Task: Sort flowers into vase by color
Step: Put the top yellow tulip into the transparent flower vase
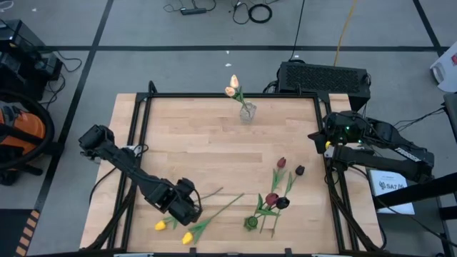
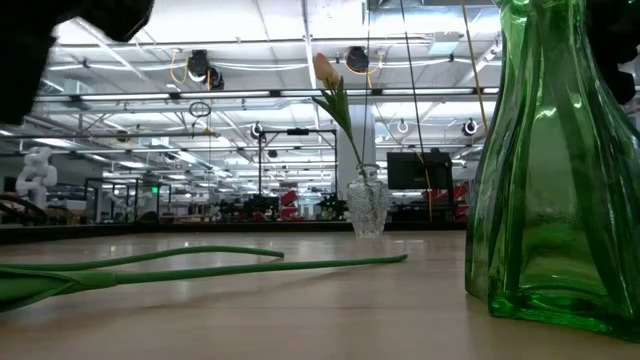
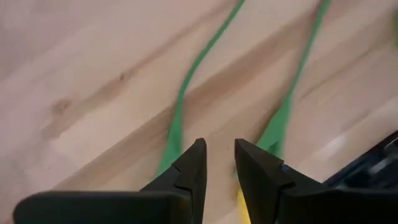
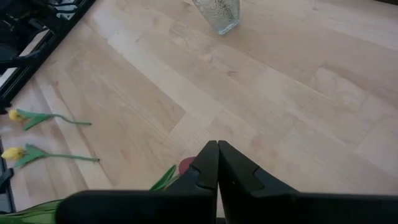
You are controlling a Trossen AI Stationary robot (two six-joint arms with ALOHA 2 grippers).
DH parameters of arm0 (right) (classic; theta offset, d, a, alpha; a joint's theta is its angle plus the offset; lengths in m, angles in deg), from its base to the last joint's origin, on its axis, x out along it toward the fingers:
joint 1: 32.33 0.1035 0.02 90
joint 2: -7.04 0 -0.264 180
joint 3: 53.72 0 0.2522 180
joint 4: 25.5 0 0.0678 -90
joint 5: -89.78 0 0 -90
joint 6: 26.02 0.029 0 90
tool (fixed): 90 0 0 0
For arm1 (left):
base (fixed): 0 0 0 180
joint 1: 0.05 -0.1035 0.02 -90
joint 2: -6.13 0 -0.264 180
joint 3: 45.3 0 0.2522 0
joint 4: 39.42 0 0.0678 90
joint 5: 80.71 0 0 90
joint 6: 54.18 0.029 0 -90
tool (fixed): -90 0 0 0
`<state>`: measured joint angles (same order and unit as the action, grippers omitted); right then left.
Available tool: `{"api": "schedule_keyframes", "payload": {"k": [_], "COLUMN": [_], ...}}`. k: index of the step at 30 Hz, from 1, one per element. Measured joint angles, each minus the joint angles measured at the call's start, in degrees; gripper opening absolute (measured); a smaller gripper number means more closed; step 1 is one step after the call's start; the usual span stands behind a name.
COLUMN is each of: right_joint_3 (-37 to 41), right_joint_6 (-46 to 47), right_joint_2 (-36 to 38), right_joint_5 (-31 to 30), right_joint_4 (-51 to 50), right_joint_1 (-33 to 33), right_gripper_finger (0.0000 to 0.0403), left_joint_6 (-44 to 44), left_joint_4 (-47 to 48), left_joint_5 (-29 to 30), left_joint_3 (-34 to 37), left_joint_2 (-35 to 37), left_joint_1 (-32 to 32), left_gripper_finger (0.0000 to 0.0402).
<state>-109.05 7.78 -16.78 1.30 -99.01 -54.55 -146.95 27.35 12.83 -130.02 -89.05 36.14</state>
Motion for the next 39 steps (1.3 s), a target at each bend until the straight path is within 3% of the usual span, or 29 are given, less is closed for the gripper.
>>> {"api": "schedule_keyframes", "payload": {"k": [6, 13, 19, 39], "right_joint_3": [0.0, 0.0, 0.0, 0.0], "right_joint_6": [0.0, 1.1, 1.6, 2.1], "right_joint_2": [0.0, 0.0, 0.0, -4.1], "right_joint_5": [0.0, -0.2, -0.2, -0.5], "right_joint_4": [0.0, 0.7, 2.3, 4.2], "right_joint_1": [0.0, 0.0, 0.0, 0.0], "right_gripper_finger": [0.0, 0.0, 0.0, 0.0], "left_joint_6": [1.7, 1.8, 8.3, 12.3], "left_joint_4": [-3.6, -5.7, -17.6, -16.8], "left_joint_5": [-7.8, -7.8, -7.8, -9.8], "left_joint_3": [5.1, 8.1, 12.8, 14.9], "left_joint_2": [-0.3, -0.3, -0.3, -7.1], "left_joint_1": [0.0, -0.1, -0.1, -0.6], "left_gripper_finger": [0.0089, 0.0089, 0.0089, 0.0089]}}
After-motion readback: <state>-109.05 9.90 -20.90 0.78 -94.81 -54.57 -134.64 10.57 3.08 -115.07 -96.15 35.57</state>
